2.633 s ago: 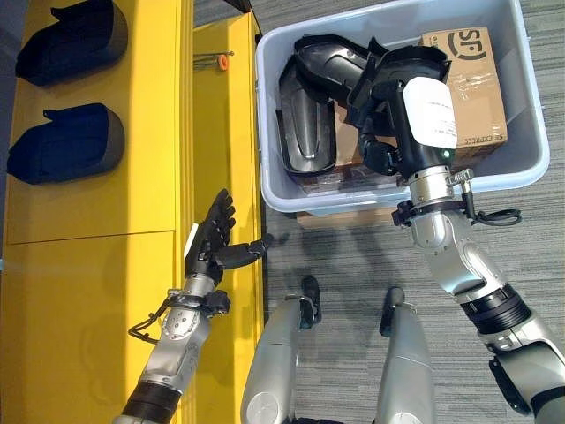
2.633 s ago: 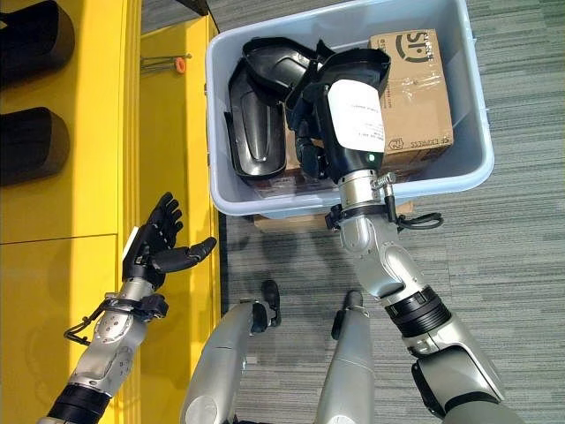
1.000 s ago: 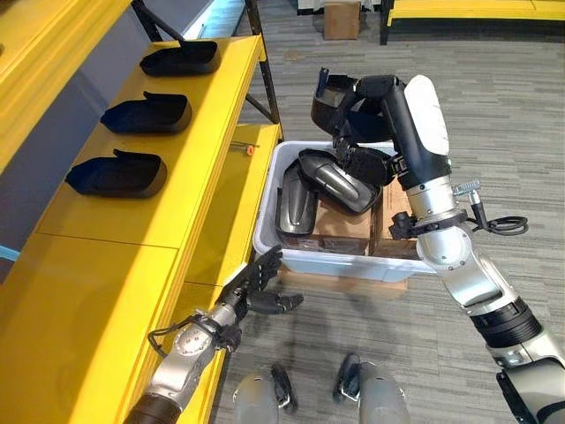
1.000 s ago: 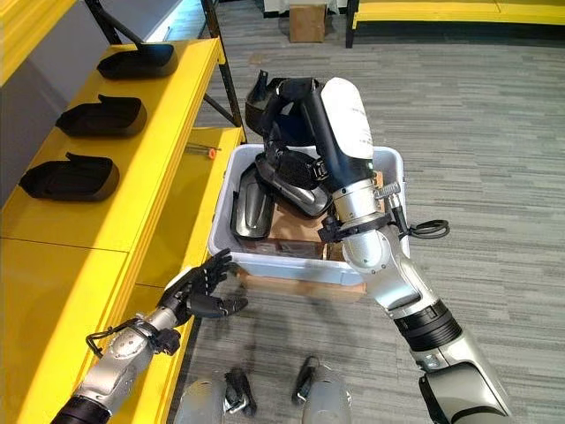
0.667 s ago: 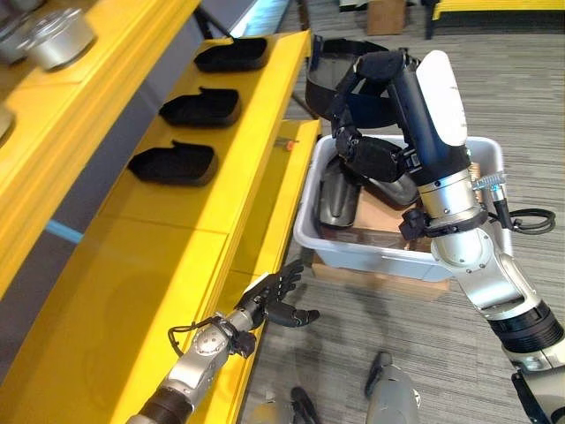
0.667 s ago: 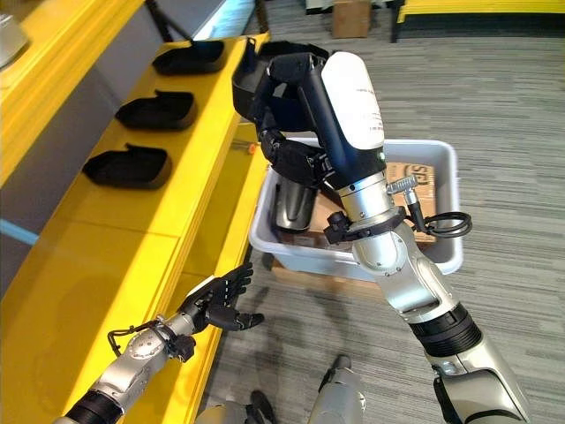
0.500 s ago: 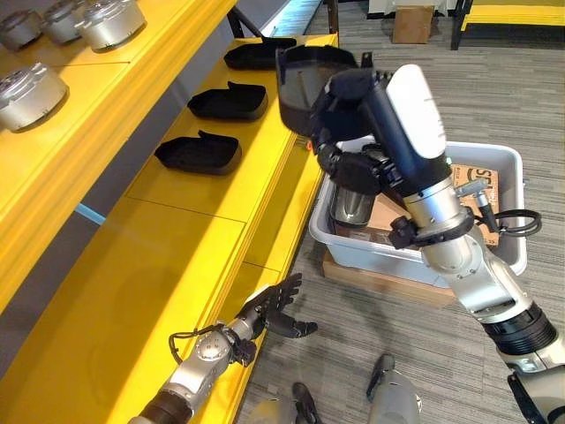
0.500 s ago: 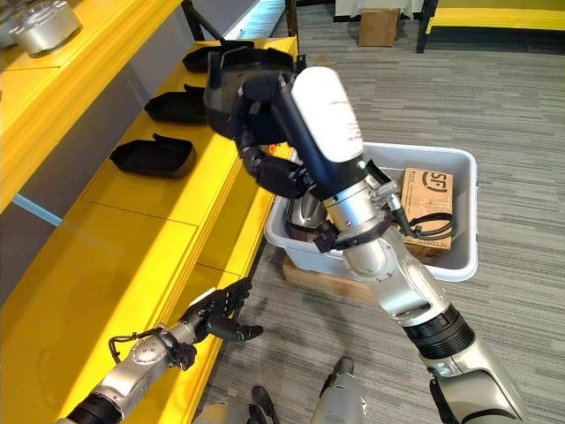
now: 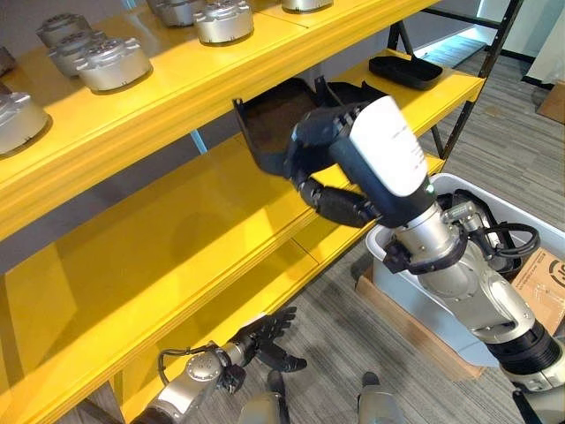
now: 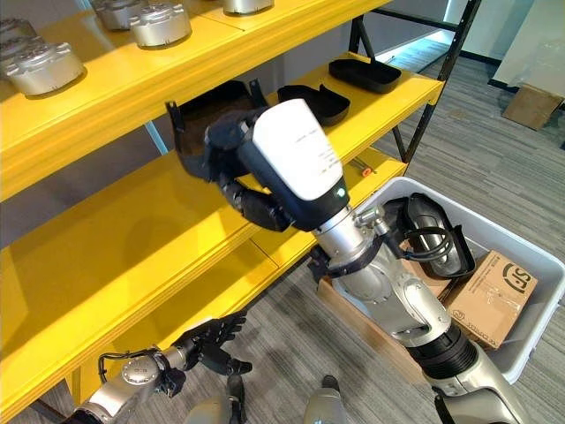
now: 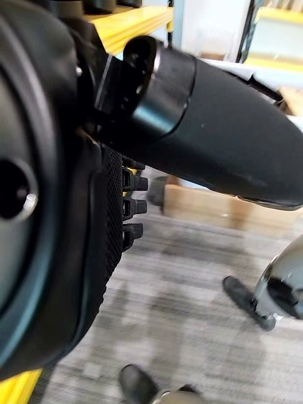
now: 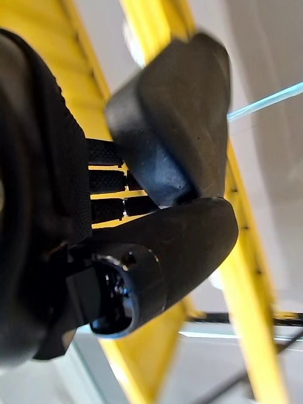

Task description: Move parts from the plastic box to the shelf.

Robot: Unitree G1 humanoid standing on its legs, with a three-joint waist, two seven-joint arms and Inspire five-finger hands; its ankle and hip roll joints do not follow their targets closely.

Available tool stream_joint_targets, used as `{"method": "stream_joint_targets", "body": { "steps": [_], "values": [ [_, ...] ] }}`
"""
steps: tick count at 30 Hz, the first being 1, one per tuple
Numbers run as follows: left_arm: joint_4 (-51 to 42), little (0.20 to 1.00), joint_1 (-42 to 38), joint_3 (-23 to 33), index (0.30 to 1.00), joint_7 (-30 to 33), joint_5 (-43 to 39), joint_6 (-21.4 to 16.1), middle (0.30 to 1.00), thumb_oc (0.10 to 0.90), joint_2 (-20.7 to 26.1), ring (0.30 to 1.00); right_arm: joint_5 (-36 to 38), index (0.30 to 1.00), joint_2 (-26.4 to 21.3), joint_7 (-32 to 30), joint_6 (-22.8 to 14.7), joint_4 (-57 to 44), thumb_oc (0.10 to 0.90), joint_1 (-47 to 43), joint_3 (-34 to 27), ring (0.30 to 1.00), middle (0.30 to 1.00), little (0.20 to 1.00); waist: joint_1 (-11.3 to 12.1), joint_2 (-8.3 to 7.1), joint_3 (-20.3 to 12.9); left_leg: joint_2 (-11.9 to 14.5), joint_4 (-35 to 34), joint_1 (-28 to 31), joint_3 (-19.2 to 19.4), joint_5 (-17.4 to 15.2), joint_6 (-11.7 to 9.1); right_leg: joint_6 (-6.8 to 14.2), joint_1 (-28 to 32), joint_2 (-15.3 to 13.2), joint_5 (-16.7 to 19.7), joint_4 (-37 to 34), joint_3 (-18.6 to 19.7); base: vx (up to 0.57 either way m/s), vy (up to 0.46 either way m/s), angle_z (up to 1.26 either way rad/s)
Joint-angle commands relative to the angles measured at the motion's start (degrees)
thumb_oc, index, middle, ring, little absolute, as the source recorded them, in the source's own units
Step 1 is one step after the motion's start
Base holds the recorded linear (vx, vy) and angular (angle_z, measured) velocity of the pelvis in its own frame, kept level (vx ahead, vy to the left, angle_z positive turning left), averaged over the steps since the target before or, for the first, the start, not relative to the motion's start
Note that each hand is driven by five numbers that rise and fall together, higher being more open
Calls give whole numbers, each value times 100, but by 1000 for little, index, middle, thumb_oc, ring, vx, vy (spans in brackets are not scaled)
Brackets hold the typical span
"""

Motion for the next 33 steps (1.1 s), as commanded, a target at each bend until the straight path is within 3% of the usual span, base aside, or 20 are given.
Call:
{"method": "stream_joint_targets", "body": {
  "steps": [1, 6, 14, 15, 20, 25, 28, 29, 31, 33],
  "values": [
    [-645, 1000, -280, 484, 1000, 2, -291, -218, 1000, 900, 124, 1000, 183, 300, 61, -334, -388, -600, 400, -1069, -303, 300, 300, 300, -51, -23, -107, -234, -25, 1086, 130, -949, 305, -105, 395, 78, 84, -417, -530, 25, -19, 6],
    [-683, 1000, -223, 544, 1000, 44, -326, -196, 1000, 900, 114, 1000, 607, 300, -90, 54, -397, -785, 400, -1241, -104, 300, 300, 300, 47, -101, -153, -229, 48, 1075, 113, -976, 287, -111, 563, 27, 80, -526, -628, 37, -6, 13],
    [-678, 1000, -129, 630, 1000, 148, -271, -94, 1000, 900, 104, 1000, 913, 300, -10, 502, 13, -704, 400, -1330, 239, 300, 300, 300, 271, -229, -57, -284, 385, 903, -63, -1099, 353, -92, 655, -83, -15, -380, -688, 72, -25, 10],
    [-669, 1000, -113, 655, 1000, 153, -313, -106, 1000, 900, 109, 1000, 1076, 300, 13, 683, 204, -688, 400, -1314, 313, 300, 300, 300, 341, -256, 6, -282, 472, 834, -100, -1120, 366, -108, 655, -91, -62, -314, -725, 61, -61, 15],
    [-798, 1000, -55, 779, 1000, 133, -303, -23, 1000, 900, 144, 1000, 852, 300, -11, 675, 332, -681, 400, -1117, 414, 300, 300, 300, 468, -296, 161, -279, 702, 632, -226, -1138, 362, -138, 622, -122, -129, -173, -821, 47, -61, 17],
    [-1024, 1000, 11, 911, 1000, 187, -407, 23, 1000, 900, 286, 1000, 836, 300, -127, 645, 186, -431, 400, -1013, 454, 300, 300, 300, 567, -297, 392, -251, 952, 426, -206, -1157, 374, -194, 554, -141, -239, 47, -933, 37, -49, 18],
    [-1150, 1000, 19, 963, 1000, 174, -486, 38, 1000, 900, 299, 1000, 814, 300, -243, 734, 257, -427, 400, -913, 431, 300, 300, 300, 550, -275, 502, -256, 1075, 372, -25, -1194, 433, -272, 534, -133, -350, 220, -1070, 31, 22, 18],
    [-1149, 1000, -106, 871, 1000, -32, -453, -9, 1000, 900, 294, 1000, 598, 300, -350, 657, 441, -474, 400, -742, 316, 300, 300, 300, 454, -240, 606, -24, 1074, 286, 458, -994, 337, -313, 611, -147, -384, 296, -1333, 67, 75, 36],
    [-1193, 1000, -291, 765, 1000, -135, -550, -13, 1000, 900, 313, 1000, 477, 300, -542, 480, 417, -430, 400, -525, 147, 300, 300, 300, 350, -240, 751, 182, 1223, 93, 742, -898, 295, -376, 726, -176, -546, 455, -1532, 7, 126, 101],
    [-1256, 1000, -342, 764, 1000, -163, -637, 7, 1000, 900, 325, 1000, 414, 300, -597, 364, 269, -349, 400, -429, 94, 300, 300, 300, 338, -253, 791, 161, 1268, 36, 719, -928, 336, -390, 729, -194, -608, 538, -1566, 7, 186, 128]
  ]
}}
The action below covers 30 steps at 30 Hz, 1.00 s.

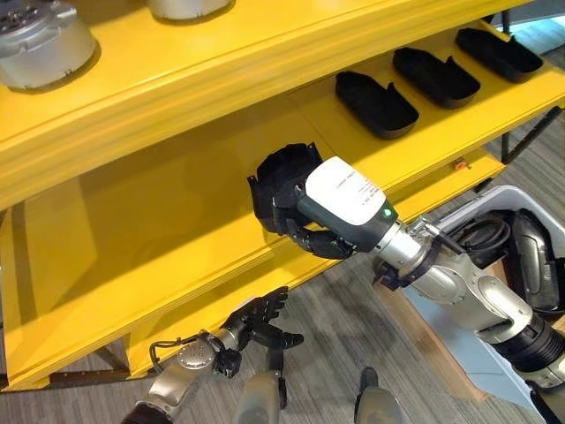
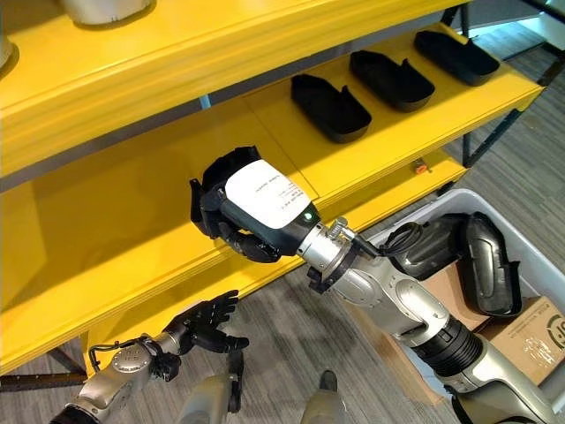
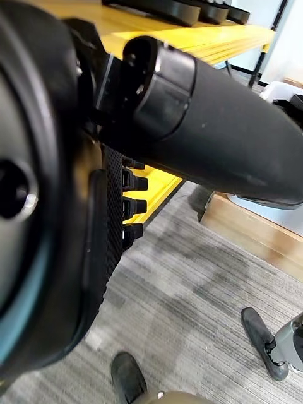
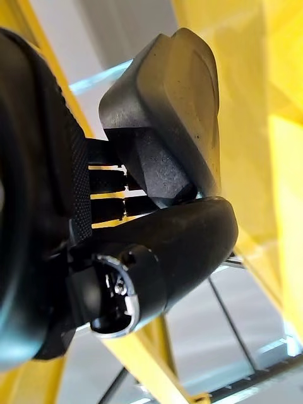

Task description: Move parts from the plastic box to the shelf.

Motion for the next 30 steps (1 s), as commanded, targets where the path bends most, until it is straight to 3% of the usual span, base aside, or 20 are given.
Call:
{"method": "stream_joint_targets", "body": {
  "steps": [1, 2, 3, 5, 7, 8, 9, 10, 12, 13, 16, 20, 22, 25, 30],
  "values": [
    [-886, 1000, -82, 217, 1000, -339, -456, -347, 1000, 900, 324, 1000, -180, 300, 192, -760, -444, -514, 400, -345, -654, 300, 300, 300, 129, -142, -195, 57, 927, 131, 142, -1080, -157, -578, -328, 349, -482, 767, 42, 56, 204, 65],
    [-901, 1000, -74, 232, 1000, -387, -448, -356, 1000, 900, 336, 1000, -184, 300, 174, -773, -427, -470, 400, -333, -666, 300, 300, 300, 149, -146, -193, 39, 938, 139, 154, -1098, -103, -578, -353, 340, -520, 941, 10, 140, 293, 48],
    [-897, 1000, -72, 244, 1000, -381, -440, -351, 1000, 900, 334, 1000, -201, 300, 165, -848, -426, -349, 400, -329, -647, 300, 300, 300, 199, -162, -176, -44, 995, 203, 63, -1264, -26, -539, -602, 187, -578, 1780, 66, 113, 200, 25],
    [-883, 1000, -84, 236, 1000, -468, -363, -369, 1000, 900, 309, 1000, -350, 300, 238, -979, -336, -227, 400, -317, -576, 300, 300, 300, 247, -210, -84, -217, 1019, 293, -91, -1391, 149, -460, -1203, 6, -195, 2831, 319, 85, 95, 31],
    [-884, 1000, -66, 179, 1000, -414, -326, -413, 1000, 900, 340, 1000, -423, 300, 295, -1026, -310, -92, 400, -410, -497, 300, 300, 300, 245, -236, -34, -294, 1019, 315, -132, -1368, 214, -460, -1497, -168, 416, 2355, 523, 73, -187, 51],
    [-835, 1000, -127, 122, 1000, -274, -359, -488, 1000, 900, 394, 1000, -450, 300, 353, -1095, -360, 69, 400, -555, -411, 300, 300, 300, 238, -254, -13, -283, 988, 323, -193, -1442, 161, -358, -1560, -291, 775, 1542, 659, 83, -288, 40],
    [-808, 1000, -182, 104, 1000, -215, -395, -537, 1000, 900, 428, 1000, -484, 300, 382, -1138, -380, 125, 400, -656, -360, 300, 300, 300, 237, -273, 6, -266, 968, 311, -224, -1479, 124, -268, -1578, -359, 981, 1194, 722, 25, -444, 21],
    [-747, 1000, -294, 64, 1000, -130, -476, -647, 1000, 900, 487, 1000, -531, 300, 451, -1152, -367, 174, 400, -854, -265, 300, 300, 300, 209, -316, 60, -217, 901, 289, -325, -1532, 33, -88, -1680, -471, 1428, 383, 923, 16, -428, 8],
    [-745, 1000, -330, -22, 1000, -67, -500, -808, 1000, 900, 569, 1000, -597, 300, 560, -1064, -264, 186, 400, -993, -251, 300, 300, 300, 142, -343, 112, -55, 746, 305, -484, -1525, -69, 113, -1864, -462, 1742, -280, 1294, 102, -513, 26],
    [-777, 1000, -291, -60, 1000, 35, -591, -877, 1000, 900, 640, 1000, -491, 300, 494, -1014, -264, 245, 400, -1016, -289, 300, 300, 300, 113, -396, 39, -11, 754, 283, -545, -1586, -107, 240, -1688, -365, 1610, -421, 1425, 127, -458, 53],
    [-660, 1000, -496, -122, 1000, -135, -572, -879, 1000, 900, 673, 1000, -419, 300, 315, -1172, -112, 328, 400, -904, -409, 300, 300, 300, 167, -495, -5, 236, 942, -69, -638, -1379, -318, 137, -1524, -250, 1387, -270, 1117, 68, -411, 98],
    [-683, 1000, -511, -132, 1000, -168, -449, -895, 1000, 900, 511, 1000, -267, 300, -26, -1218, 179, 515, 400, -976, -495, 300, 300, 300, 112, -431, 151, 435, 979, -186, -741, -1153, -525, 96, -1579, -24, 814, 181, 1037, 51, -217, 60],
    [-703, 1000, -472, -113, 1000, -156, -457, -901, 1000, 900, 512, 1000, -195, 300, -144, -1207, 138, 574, 400, -1021, -527, 300, 300, 300, 85, -428, 182, 468, 989, -190, -744, -1135, -533, 85, -1634, 36, 675, 325, 1060, 57, -101, 10],
    [-708, 1000, -355, -16, 1000, -201, -493, -943, 1000, 900, 480, 1000, 158, 300, -438, -1153, 461, 656, 400, -1036, -639, 300, 300, 300, 10, -408, 283, 540, 1021, -188, -750, -1098, -547, 12, -1772, 139, 407, 698, 1108, 61, -77, 4],
    [-704, 1000, -278, 71, 1000, -199, -457, -1018, 1000, 900, 447, 1000, 408, 300, -651, -932, 615, 803, 400, -1029, -773, 300, 300, 300, -66, -402, 366, 625, 1064, -257, -731, -1068, -576, -80, -1942, 227, 262, 945, 1167, 8, -47, -4]
  ]
}}
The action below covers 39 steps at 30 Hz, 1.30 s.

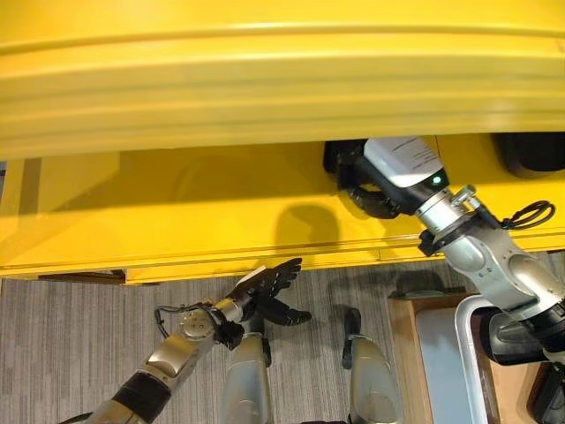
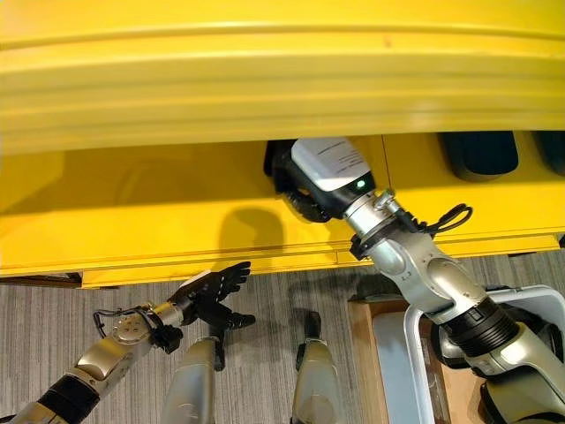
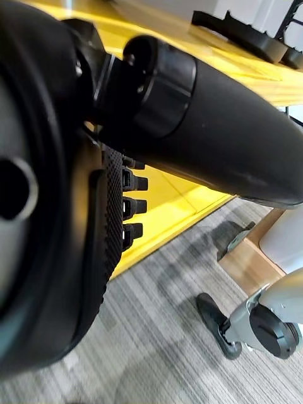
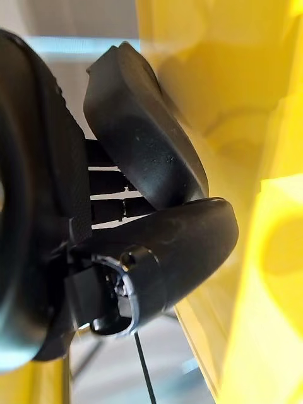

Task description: Move parts from the plastic box to the shelf.

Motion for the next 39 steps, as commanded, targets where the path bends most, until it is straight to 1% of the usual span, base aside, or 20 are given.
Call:
{"method": "stream_joint_targets", "body": {
  "steps": [1, 2, 3, 4, 7, 8, 10, 12, 14, 16, 17, 20, 21, 25, 27, 30, 31, 32, 36, 39],
  "values": [
    [-622, 1000, 234, 242, 1000, -73, -246, -532, 1000, 900, 10, 1000, 451, 300, -216, -213, 63, -463, 400, -445, -512, 300, 300, 300, 77, -6, -265, 542, -31, 480, 537, -467, 33, -22, -359, -55, -208, 406, 294, -19, -22, -9],
    [-627, 1000, 226, 241, 1000, -72, -255, -541, 1000, 900, 15, 1000, 459, 300, -232, -207, 93, -437, 400, -445, -520, 300, 300, 300, 69, -6, -257, 548, -29, 474, 541, -467, 32, -32, -372, -48, -220, 422, 297, -37, -35, -11],
    [-695, 1000, 222, 264, 1000, -59, -251, -525, 1000, 900, 5, 1000, 549, 300, -280, -150, 228, -333, 400, -412, -578, 300, 300, 300, 45, 2, -212, 563, 15, 429, 529, -465, 25, -73, -431, -17, -273, 530, 314, -35, -30, -5],
    [-742, 1000, 230, 274, 1000, -39, -277, -500, 1000, 900, 8, 1000, 618, 300, -313, -150, 287, -281, 400, -394, -607, 300, 300, 300, 34, 5, -193, 565, 50, 404, 517, -471, 21, -95, -454, -3, -300, 581, 320, -46, -33, -4],
    [-812, 1000, 212, 316, 1000, 2, -323, -432, 1000, 900, 4, 1000, 621, 300, -380, -120, 249, -203, 400, -341, -715, 300, 300, 300, -2, 5, -126, 566, 211, 314, 491, -537, 38, -139, -569, 33, -370, 764, 340, -48, -24, -3],
    [-837, 1000, 195, 330, 1000, 36, -313, -411, 1000, 900, 0, 1000, 653, 300, -404, -109, 215, -188, 400, -345, -740, 300, 300, 300, -10, 5, -95, 563, 291, 294, 483, -604, 46, -145, -597, 45, -426, 842, 353, -74, -22, -3],
    [-867, 1000, 172, 348, 1000, 65, -288, -405, 1000, 900, -12, 1000, 651, 300, -415, -84, 75, -195, 400, -347, -777, 300, 300, 300, -24, 0, -72, 543, 390, 218, 466, -639, 72, -181, -670, 74, -434, 908, 382, -74, -18, -4],
    [-911, 1000, 161, 372, 1000, 123, -296, -370, 1000, 900, -32, 1000, 710, 300, -401, 52, -14, -194, 400, -365, -809, 300, 300, 300, -27, 5, -35, 524, 510, 174, 436, -722, 82, -191, -710, 84, -506, 1030, 403, -72, -7, -7],
    [-940, 1000, 120, 401, 1000, 130, -300, -349, 1000, 900, -23, 1000, 720, 300, -411, 234, -182, -187, 400, -439, -787, 300, 300, 300, -21, 21, 1, 505, 621, 96, 412, -770, 100, -215, -780, 96, -576, 1180, 423, -99, 5, -4],
    [-935, 1000, 95, 404, 1000, 166, -318, -386, 1000, 900, -18, 1000, 726, 300, -460, 407, -370, -194, 400, -529, -691, 300, 300, 300, -14, 39, 29, 478, 687, 23, 362, -787, 110, -251, -827, 119, -654, 1310, 455, -93, 2, -2],
    [-935, 1000, 91, 406, 1000, 166, -319, -386, 1000, 900, -17, 1000, 727, 300, -460, 408, -371, -193, 400, -534, -692, 300, 300, 300, -15, 37, 17, 476, 669, 3, 364, -757, 112, -256, -846, 119, -625, 1290, 456, -87, 0, 0],
    [-964, 1000, 65, 425, 1000, 160, -283, -437, 1000, 900, 22, 1000, 611, 300, -538, 566, -551, -290, 400, -599, -586, 300, 300, 300, 21, 54, 76, 434, 810, -124, 284, -801, 113, -266, -909, 101, -685, 1418, 462, -98, -22, -1],
    [-958, 1000, 60, 430, 1000, 157, -278, -454, 1000, 900, 26, 1000, 595, 300, -547, 557, -555, -293, 400, -609, -571, 300, 300, 300, 26, 54, 74, 429, 807, -155, 276, -772, 116, -269, -935, 99, -649, 1405, 468, -100, -39, 1],
    [-994, 1000, 27, 446, 1000, 157, -302, -461, 1000, 900, 66, 1000, 521, 300, -592, 581, -712, -254, 400, -761, -419, 300, 300, 300, 66, 72, 81, 435, 920, -277, 251, -830, 122, -270, -1020, 74, -753, 1573, 463, -68, -45, 2],
    [-996, 1000, 3, 434, 1000, 112, -263, -459, 1000, 900, 104, 1000, 433, 300, -639, 545, -820, -219, 400, -899, -268, 300, 300, 300, 128, 76, 81, 423, 1030, -399, 193, -854, 128, -314, -1073, 77, -855, 1739, 421, -63, -78, 6],
    [-1031, 1000, -3, 428, 1000, 103, -235, -455, 1000, 900, 143, 1000, 316, 300, -662, 542, -814, -185, 400, -1046, -143, 300, 300, 300, 174, 76, 81, 406, 1071, -470, 158, -849, 129, -339, -1098, 87, -901, 1801, 402, -53, -93, 11],
    [-1089, 1000, -14, 446, 1000, 91, -236, -409, 1000, 900, 193, 1000, 146, 300, -664, 514, -890, -65, 400, -1219, -1, 300, 300, 300, 227, 66, 81, 402, 1091, -526, 139, -842, 119, -340, -1144, 79, -892, 1811, 387, -65, -105, 6],
    [-1074, 1000, -26, 437, 1000, 92, -257, -418, 1000, 900, 220, 1000, 159, 300, -667, 485, -910, 50, 400, -1355, 127, 300, 300, 300, 248, 61, 81, 417, 1101, -572, 132, -836, 115, -343, -1173, 82, -891, 1806, 374, -71, -115, 4],
    [-1103, 1000, -20, 478, 1000, 46, -198, -417, 1000, 900, 300, 1000, 35, 300, -701, 466, -875, 190, 400, -1620, 346, 300, 300, 300, 310, 36, 81, 434, 1134, -692, 95, -825, 106, -336, -1220, 70, -825, 1700, 348, -55, -97, 4],
    [-1127, 1000, -22, 535, 1000, 11, -186, -414, 1000, 900, 418, 1000, 37, 300, -763, 309, -794, 484, 400, -1842, 549, 300, 300, 300, 372, 0, 81, 481, 1162, -834, 65, -797, 92, -342, -1306, 79, -840, 1726, 322, -56, -115, 1]
  ]
}}
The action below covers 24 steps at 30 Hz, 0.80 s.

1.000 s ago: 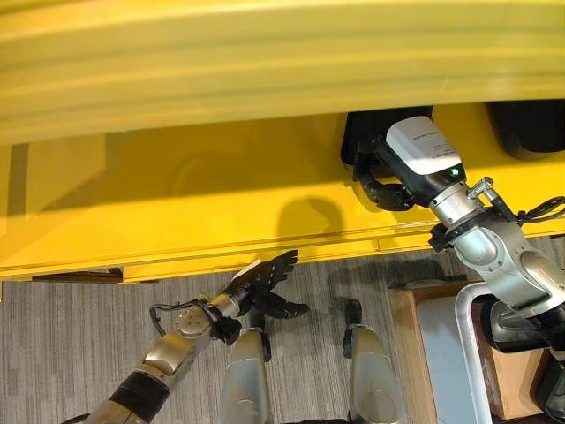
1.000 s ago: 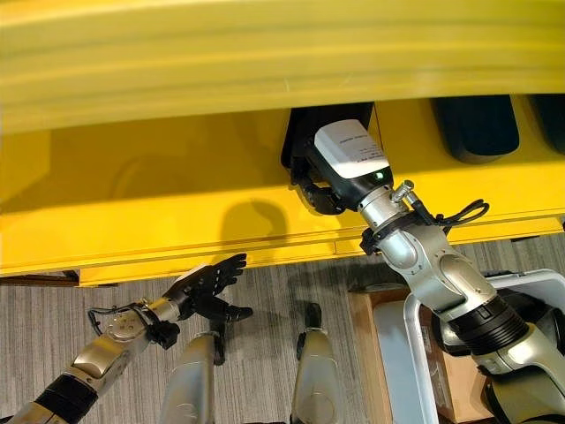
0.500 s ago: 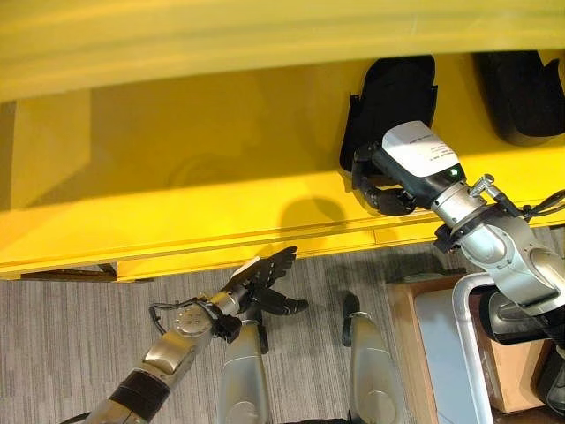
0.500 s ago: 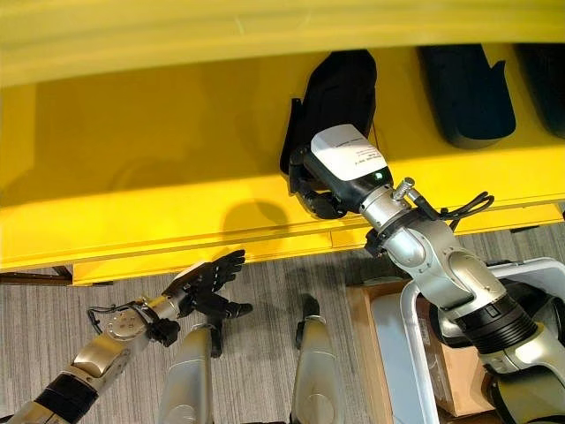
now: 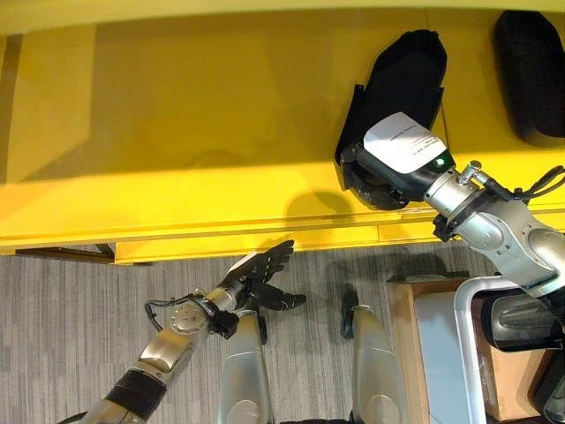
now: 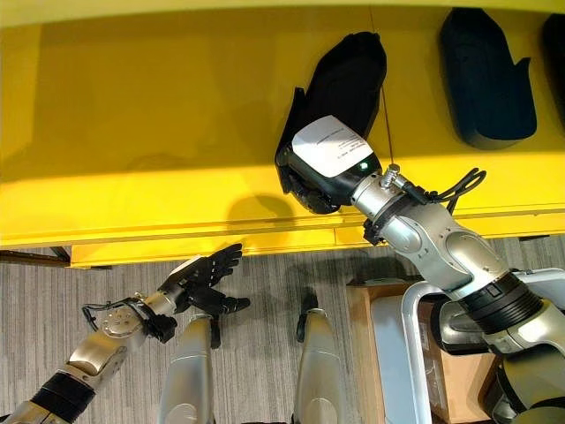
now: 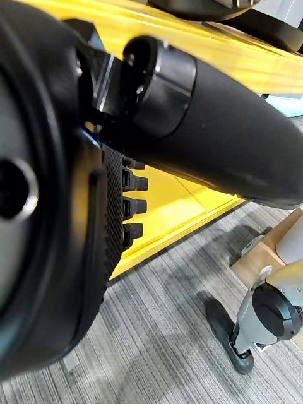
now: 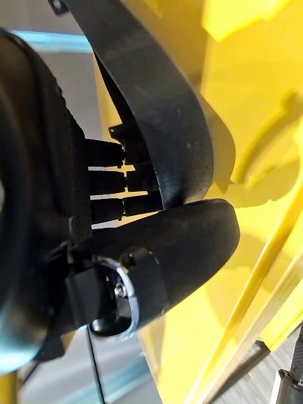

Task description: Move parts from the plastic box to the shelf.

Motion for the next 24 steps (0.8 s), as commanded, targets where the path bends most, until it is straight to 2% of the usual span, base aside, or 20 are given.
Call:
{"method": "stream_joint_targets", "body": {
  "steps": [1, 3, 10, 17, 19, 23, 24],
  "values": [
    [-881, 1000, -60, 155, 1000, -145, -165, -396, 1000, 900, 403, 1000, -53, 300, -265, -392, -191, 42, 400, -820, -30, 300, 300, 300, 175, -50, -84, 285, 134, 217, 309, -534, 354, 0, 264, -83, 3, -322, 149, -43, -102, 9],
    [-897, 1000, -67, 177, 1000, -179, -155, -373, 1000, 900, 427, 1000, -146, 300, -294, -428, -215, 89, 400, -835, -14, 300, 300, 300, 184, -58, -84, 303, 138, 186, 302, -522, 346, -7, 245, -86, -10, -298, 123, -25, -83, 11],
    [-988, 1000, -27, 291, 1000, -366, -117, -262, 1000, 900, 575, 1000, -134, 300, -562, -498, 57, 446, 400, -1032, 181, 300, 300, 300, 251, -120, -85, 380, 122, 155, 266, -467, 307, -59, 240, -51, -97, -185, 33, -8, -83, 5],
    [-938, 1000, -64, 355, 1000, -473, -101, -283, 1000, 900, 723, 1000, -38, 300, -685, -620, 67, 973, 400, -1107, 274, 300, 300, 300, 280, -182, -85, 444, 129, 102, 244, -442, 288, -70, 203, -36, -123, -131, 1, -8, -73, 2],
    [-916, 1000, -60, 366, 1000, -559, -50, -287, 1000, 900, 742, 1000, -218, 300, -746, -600, -159, 1042, 400, -1053, 266, 300, 300, 300, 276, -191, -85, 455, 140, 97, 239, -443, 284, -84, 198, -28, -156, -80, -11, 11, -64, 5],
    [-860, 1000, -61, 362, 1000, -554, -70, -298, 1000, 900, 761, 1000, -218, 300, -847, -667, -377, 1039, 400, -1062, 327, 300, 300, 300, 283, -200, -85, 448, 179, 99, 229, -462, 295, -103, 204, -36, -197, -8, -23, 34, -28, 3],
    [-833, 1000, -62, 360, 1000, -546, -74, -307, 1000, 900, 779, 1000, -269, 300, -868, -675, -406, 972, 400, -1088, 350, 300, 300, 300, 288, -211, -89, 436, 233, 154, 208, -610, 269, -65, 252, -28, -337, 77, 10, 80, -45, 1]
  ]
}}
